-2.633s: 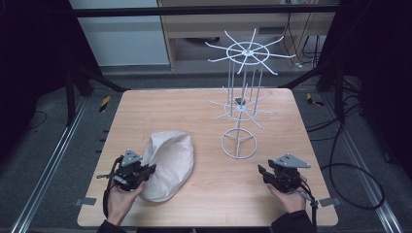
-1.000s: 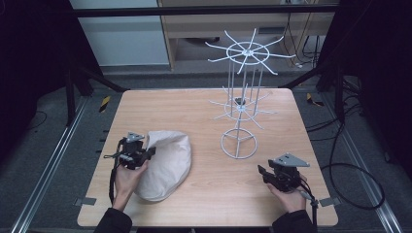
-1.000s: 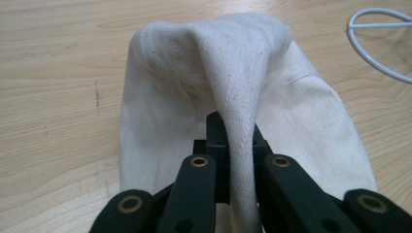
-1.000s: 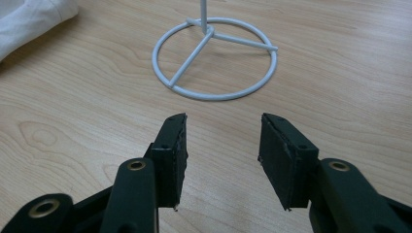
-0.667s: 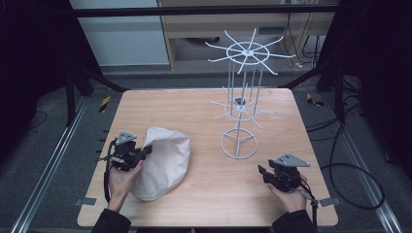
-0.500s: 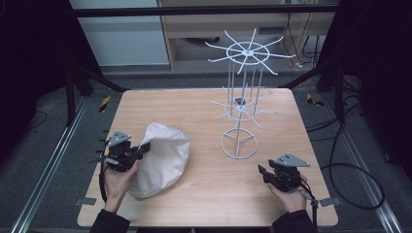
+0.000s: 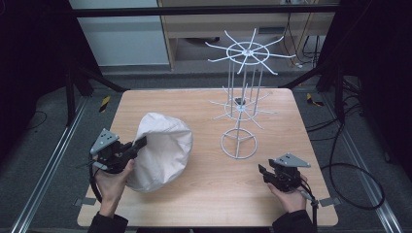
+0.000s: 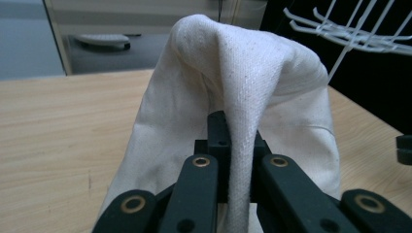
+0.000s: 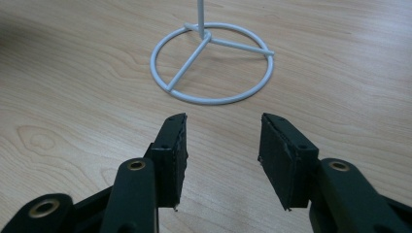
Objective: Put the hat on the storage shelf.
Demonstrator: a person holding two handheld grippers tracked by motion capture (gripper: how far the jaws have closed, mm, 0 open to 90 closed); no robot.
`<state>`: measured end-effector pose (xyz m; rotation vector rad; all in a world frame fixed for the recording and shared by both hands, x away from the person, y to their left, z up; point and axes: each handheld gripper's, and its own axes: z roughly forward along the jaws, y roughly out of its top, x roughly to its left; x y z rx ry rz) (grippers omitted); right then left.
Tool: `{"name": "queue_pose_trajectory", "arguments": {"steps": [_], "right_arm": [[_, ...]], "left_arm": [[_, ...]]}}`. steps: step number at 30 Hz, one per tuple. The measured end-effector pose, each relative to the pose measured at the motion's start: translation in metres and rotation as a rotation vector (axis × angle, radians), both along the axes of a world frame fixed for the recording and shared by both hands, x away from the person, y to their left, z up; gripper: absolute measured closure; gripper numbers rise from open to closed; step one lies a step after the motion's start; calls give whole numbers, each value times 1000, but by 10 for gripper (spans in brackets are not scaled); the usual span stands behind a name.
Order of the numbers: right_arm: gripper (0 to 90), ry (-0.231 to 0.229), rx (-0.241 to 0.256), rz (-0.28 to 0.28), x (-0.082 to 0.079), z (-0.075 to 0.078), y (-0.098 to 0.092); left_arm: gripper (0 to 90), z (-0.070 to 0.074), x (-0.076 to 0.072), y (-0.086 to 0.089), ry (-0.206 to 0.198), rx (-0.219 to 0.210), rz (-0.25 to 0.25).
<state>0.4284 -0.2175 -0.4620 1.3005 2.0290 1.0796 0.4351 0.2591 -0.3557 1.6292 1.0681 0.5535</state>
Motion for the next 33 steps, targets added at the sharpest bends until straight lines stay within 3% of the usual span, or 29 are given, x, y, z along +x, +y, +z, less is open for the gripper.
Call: {"name": "queue_pose_trajectory", "arguments": {"steps": [15, 33], "right_arm": [[530, -5, 1, -8, 0, 0, -2], [525, -14, 1, -18, -1, 1, -3]], "left_arm": [[876, 35, -32, 5, -153, -101, -19], [877, 58, -43, 2, -273, -180, -22]]}}
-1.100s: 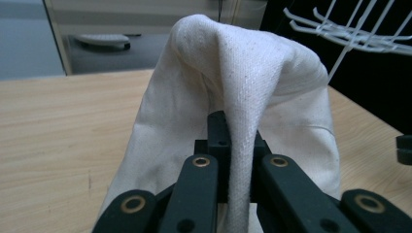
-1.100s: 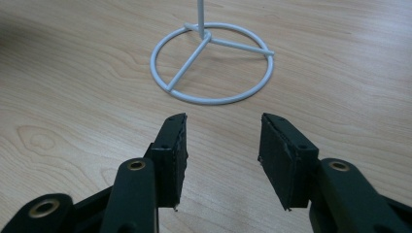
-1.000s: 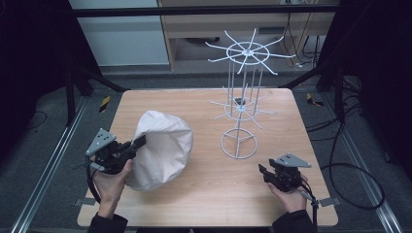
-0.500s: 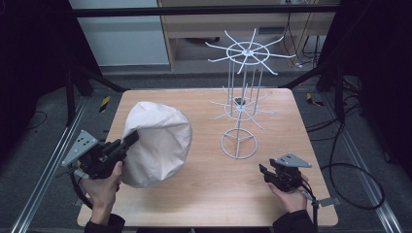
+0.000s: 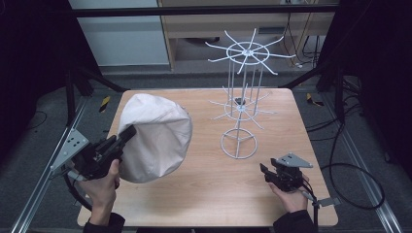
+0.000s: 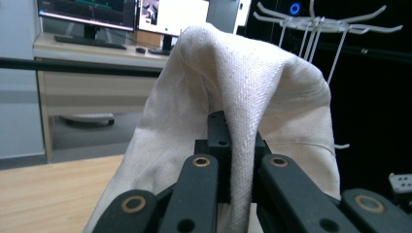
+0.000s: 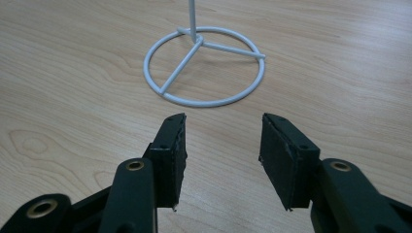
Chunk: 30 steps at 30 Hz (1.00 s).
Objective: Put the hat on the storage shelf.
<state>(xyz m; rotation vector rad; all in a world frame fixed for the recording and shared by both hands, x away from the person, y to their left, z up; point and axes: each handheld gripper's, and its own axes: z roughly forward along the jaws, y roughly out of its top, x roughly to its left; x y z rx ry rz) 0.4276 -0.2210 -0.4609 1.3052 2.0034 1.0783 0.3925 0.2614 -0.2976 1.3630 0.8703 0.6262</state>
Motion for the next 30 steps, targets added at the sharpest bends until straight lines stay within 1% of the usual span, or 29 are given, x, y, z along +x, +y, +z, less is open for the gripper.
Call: {"name": "queue_pose_trajectory", "arguments": {"steps": [3, 8, 14, 19, 23, 27, 30], "right_arm": [[524, -1, -2, -2, 0, 0, 0], [523, -8, -4, 0, 0, 0, -1], [522, -9, -2, -2, 0, 0, -1], [520, -5, 4, -2, -1, 0, -1], [518, -8, 1, -4, 0, 0, -1], [518, -7, 2, -5, 0, 0, -1], [517, -8, 2, -4, 0, -1, -1]], "left_arm": [[877, 5, 1, 0, -23, -24, -4], [877, 15, 1, 0, -58, -51, 0], [877, 30, 4, 1, -103, -98, -1], [877, 44, 6, -4, -142, -142, -13], [877, 53, 11, -8, -164, -167, -25], [877, 57, 15, -15, -179, -183, -36], [877, 60, 20, -22, -183, -192, -44]]}}
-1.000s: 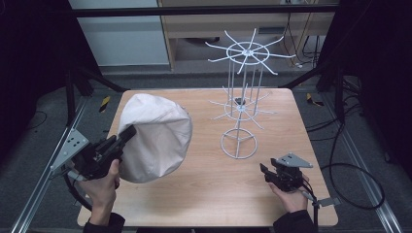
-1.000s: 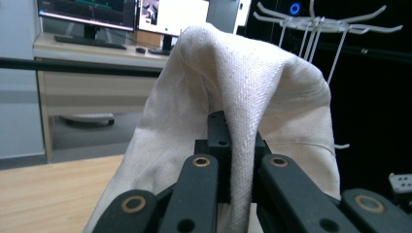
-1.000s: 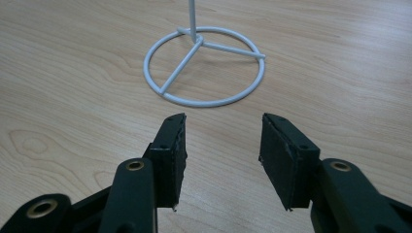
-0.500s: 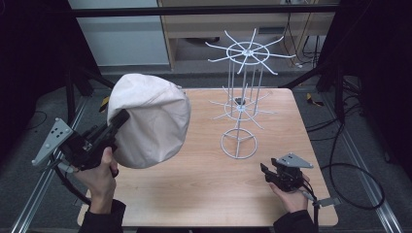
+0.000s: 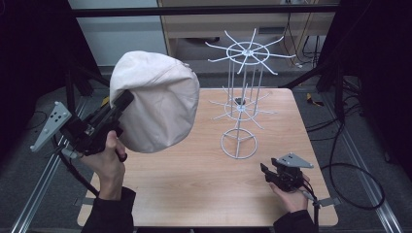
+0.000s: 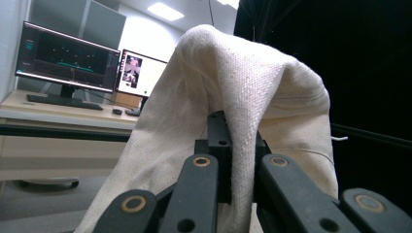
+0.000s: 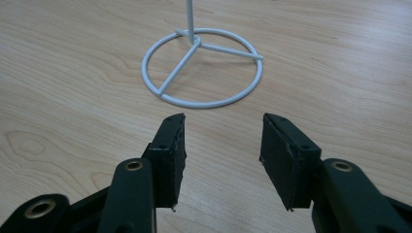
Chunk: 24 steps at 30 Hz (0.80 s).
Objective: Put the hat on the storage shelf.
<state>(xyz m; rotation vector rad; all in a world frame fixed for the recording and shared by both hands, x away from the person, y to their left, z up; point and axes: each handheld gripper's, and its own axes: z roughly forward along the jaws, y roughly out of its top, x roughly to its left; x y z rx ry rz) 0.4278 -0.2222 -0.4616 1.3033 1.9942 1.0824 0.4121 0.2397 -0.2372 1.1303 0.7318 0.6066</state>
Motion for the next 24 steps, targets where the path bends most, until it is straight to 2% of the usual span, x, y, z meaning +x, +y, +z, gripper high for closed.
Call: {"name": "queue_pose_trajectory", "arguments": {"steps": [9, 17, 24], "right_arm": [[517, 1, -5, 4, 1, -1, 0], [517, 2, 6, 0, 1, -1, -1], [516, -1, 6, 1, 1, -1, -2]], "left_arm": [[877, 10, 16, -8, -19, -57, -6], [877, 18, 30, -14, -20, -86, -2], [877, 20, 41, -24, -14, -87, -7]]}}
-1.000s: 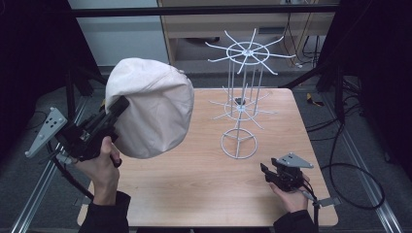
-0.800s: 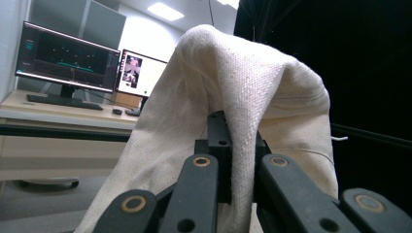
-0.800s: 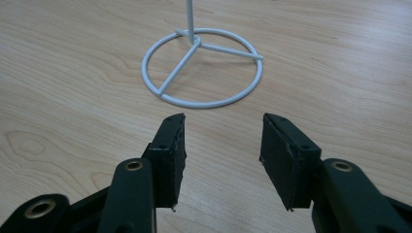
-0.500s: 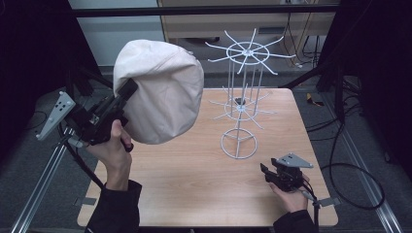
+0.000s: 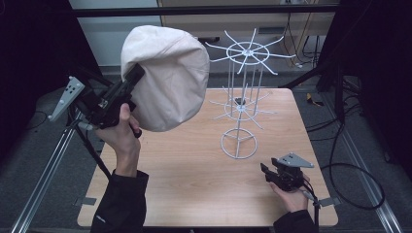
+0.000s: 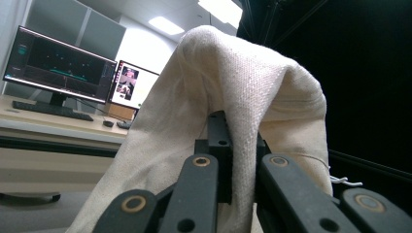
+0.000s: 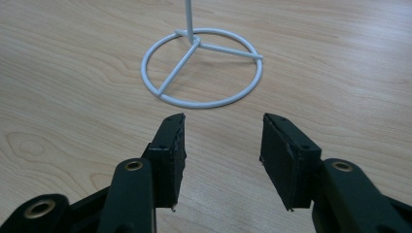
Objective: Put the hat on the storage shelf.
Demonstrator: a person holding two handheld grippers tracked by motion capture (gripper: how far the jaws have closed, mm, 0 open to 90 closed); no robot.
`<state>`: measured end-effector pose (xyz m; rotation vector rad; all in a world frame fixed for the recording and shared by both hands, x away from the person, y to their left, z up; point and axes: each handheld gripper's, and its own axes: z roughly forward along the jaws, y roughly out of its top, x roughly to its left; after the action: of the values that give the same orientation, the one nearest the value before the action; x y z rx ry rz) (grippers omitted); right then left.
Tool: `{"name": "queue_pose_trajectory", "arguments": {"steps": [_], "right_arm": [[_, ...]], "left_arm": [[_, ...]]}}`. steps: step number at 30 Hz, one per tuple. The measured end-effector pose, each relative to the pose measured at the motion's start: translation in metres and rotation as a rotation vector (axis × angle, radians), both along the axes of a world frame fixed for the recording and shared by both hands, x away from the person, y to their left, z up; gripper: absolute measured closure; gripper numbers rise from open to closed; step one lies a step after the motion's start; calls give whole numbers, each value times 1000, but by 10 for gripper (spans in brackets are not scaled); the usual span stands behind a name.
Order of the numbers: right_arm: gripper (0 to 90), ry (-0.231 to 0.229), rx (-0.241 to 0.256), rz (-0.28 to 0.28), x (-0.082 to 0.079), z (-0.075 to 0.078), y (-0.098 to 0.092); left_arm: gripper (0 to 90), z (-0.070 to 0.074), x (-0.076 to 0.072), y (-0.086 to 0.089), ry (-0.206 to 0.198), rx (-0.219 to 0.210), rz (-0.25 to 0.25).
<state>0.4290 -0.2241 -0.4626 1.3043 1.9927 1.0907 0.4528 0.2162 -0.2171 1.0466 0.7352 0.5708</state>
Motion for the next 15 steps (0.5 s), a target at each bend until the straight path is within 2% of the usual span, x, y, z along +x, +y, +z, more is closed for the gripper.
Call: {"name": "queue_pose_trajectory", "arguments": {"steps": [4, 7, 15], "right_arm": [[515, 4, 5, -2, 0, 0, 0], [514, 3, 5, -2, 0, 0, 0], [513, 6, 7, 1, 0, -1, 0]], "left_arm": [[877, 1, 5, -6, -1, 2, -1], [877, 4, 10, -10, 0, -12, -9], [877, 8, 22, -22, 4, -1, -9]]}}
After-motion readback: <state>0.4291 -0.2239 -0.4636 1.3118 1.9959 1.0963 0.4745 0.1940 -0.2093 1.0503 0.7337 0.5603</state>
